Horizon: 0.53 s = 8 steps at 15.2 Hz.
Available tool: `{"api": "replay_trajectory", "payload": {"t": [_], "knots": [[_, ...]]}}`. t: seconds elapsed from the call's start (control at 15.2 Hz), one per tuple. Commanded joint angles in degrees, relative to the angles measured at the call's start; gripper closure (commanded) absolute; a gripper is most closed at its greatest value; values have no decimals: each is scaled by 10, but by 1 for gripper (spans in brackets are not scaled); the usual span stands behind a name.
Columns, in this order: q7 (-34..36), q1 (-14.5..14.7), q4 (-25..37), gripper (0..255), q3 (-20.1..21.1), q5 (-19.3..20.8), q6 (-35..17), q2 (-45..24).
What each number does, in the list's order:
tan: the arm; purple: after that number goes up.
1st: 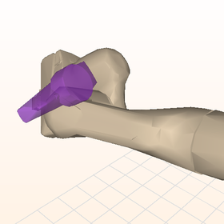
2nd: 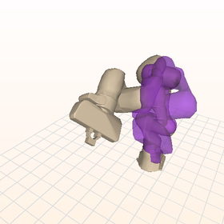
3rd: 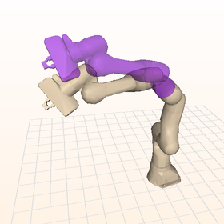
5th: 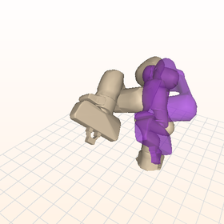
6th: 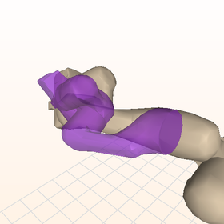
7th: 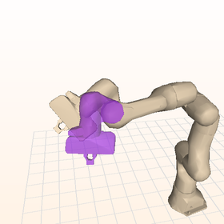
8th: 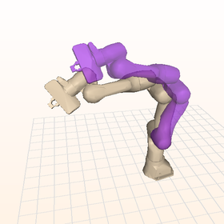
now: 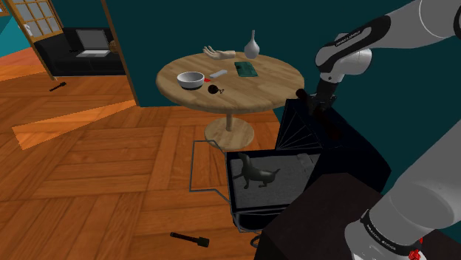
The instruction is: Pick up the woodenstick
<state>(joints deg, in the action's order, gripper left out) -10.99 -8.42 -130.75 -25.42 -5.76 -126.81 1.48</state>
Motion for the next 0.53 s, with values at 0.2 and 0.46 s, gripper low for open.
{"api": "replay_trajectory", "payload": {"t": [0.2, 0.46], "knots": [[11, -1, 20, 255, 1, 13, 38, 21], [20, -1, 37, 255, 2, 22, 68, 37]]}}
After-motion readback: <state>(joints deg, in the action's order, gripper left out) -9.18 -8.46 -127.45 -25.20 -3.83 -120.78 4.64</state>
